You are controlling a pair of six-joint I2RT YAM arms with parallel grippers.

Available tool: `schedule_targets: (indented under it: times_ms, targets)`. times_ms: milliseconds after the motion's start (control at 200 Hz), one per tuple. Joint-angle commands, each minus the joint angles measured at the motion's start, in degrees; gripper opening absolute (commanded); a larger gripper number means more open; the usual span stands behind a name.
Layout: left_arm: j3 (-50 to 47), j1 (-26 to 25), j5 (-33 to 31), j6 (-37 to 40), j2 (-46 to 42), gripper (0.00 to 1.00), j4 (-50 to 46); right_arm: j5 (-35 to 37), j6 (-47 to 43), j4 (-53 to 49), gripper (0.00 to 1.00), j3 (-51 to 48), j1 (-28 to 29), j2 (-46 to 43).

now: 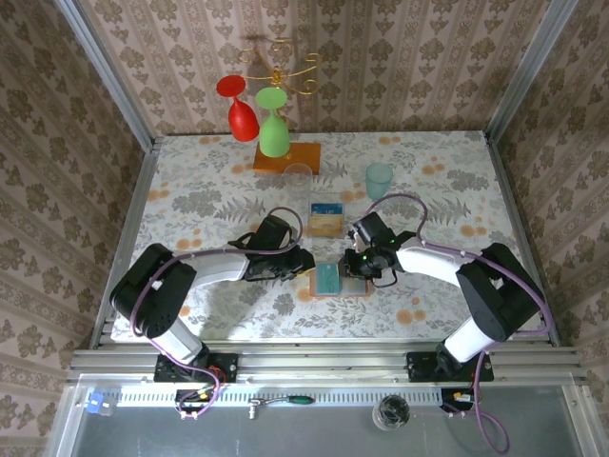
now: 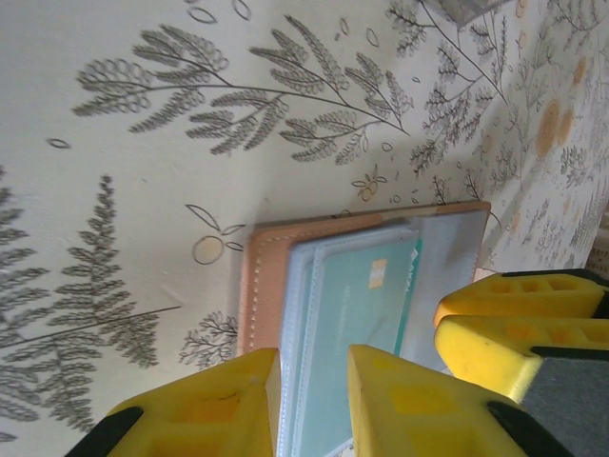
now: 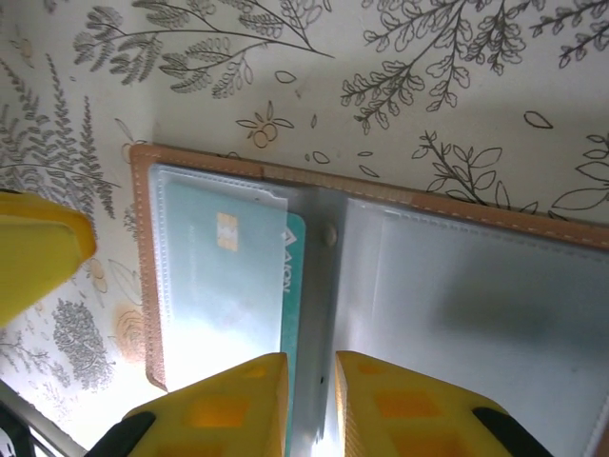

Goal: Take the credit cards out of the card holder

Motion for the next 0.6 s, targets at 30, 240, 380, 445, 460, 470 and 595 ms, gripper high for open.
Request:
schedule_targets:
  times_ms: [30,240,380,445,460,470,595]
  targets:
    - [1.2,-0.6,-0.1,0.1,0.2,0.23,-0.5,0.3,0.6,-2.1,0.21,2.1,-0.1,-1.5]
    - [0.9,-1.0,0.8,-0.5,1.7,0.17,1.7,-3.0,1.6,-0.4,0.22,3.2,0.0,0.7]
    - [0.7,-1.3,1.5,-0.9,3.1,0.14,3.3,-4.2,2.4,0.8,0.22,3.5,0.0,2.1]
    - [0.6,-1.5,2.0,-1.1,3.7,0.12,3.9,-4.5,2.7,1.0,0.22,3.5,0.0,2.7]
    - [0.6,-1.5,2.1,-1.1,3.8,0.12,4.0,-4.5,2.7,1.0,0.22,3.6,0.1,2.7]
    - [0.6,-1.6,2.2,-1.1,3.9,0.12,4.1,-4.5,2.7,1.0,0.22,3.6,0.1,2.8]
    - [0.5,-1.6,2.5,-1.1,4.2,0.08,4.8,-4.6,2.6,0.7,0.22,3.9,0.1,3.0]
